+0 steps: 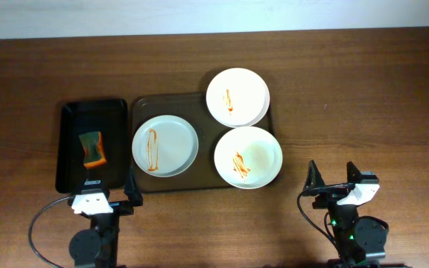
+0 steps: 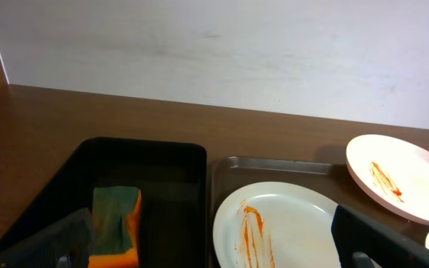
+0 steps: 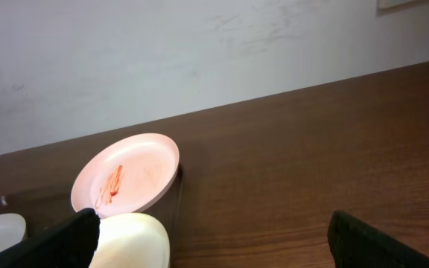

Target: Clean dirty plates on tray and stack at the side

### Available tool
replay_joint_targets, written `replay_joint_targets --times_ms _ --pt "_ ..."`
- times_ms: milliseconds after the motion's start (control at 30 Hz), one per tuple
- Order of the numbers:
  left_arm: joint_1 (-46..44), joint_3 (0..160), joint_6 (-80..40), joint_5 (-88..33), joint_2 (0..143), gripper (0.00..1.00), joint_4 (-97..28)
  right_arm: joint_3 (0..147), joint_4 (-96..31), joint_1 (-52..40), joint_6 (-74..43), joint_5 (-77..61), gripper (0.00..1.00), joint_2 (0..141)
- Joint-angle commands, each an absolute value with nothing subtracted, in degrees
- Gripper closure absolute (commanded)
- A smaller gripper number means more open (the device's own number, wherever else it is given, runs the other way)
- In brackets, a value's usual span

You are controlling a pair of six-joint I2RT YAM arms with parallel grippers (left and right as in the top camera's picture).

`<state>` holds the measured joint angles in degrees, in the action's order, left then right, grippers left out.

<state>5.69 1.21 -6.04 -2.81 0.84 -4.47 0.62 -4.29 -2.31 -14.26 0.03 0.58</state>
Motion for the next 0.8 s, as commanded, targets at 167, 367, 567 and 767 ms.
replay_joint_targets --times_ms 167,367,567,767 --pt "5.93 0.56 -5.1 -3.25 0.3 0.01 -4.34 0.32 -4.71 -2.72 -13.74 0.51 0.02 0.21" --pt "5.93 0.56 -5.1 -3.27 0.3 0.01 -4.34 0.32 -4.71 -2.72 -13.74 0.51 0.02 0.21" --pt "5.93 0.58 -5.1 -3.25 0.3 0.01 -4.34 0.32 -4.69 -2.72 -13.76 0.51 0.02 0.21" --pt "5.93 0.58 -5.1 -3.27 0.3 0.0 -3.11 0.32 -1.85 -2.61 -13.78 0.69 0.02 0.21"
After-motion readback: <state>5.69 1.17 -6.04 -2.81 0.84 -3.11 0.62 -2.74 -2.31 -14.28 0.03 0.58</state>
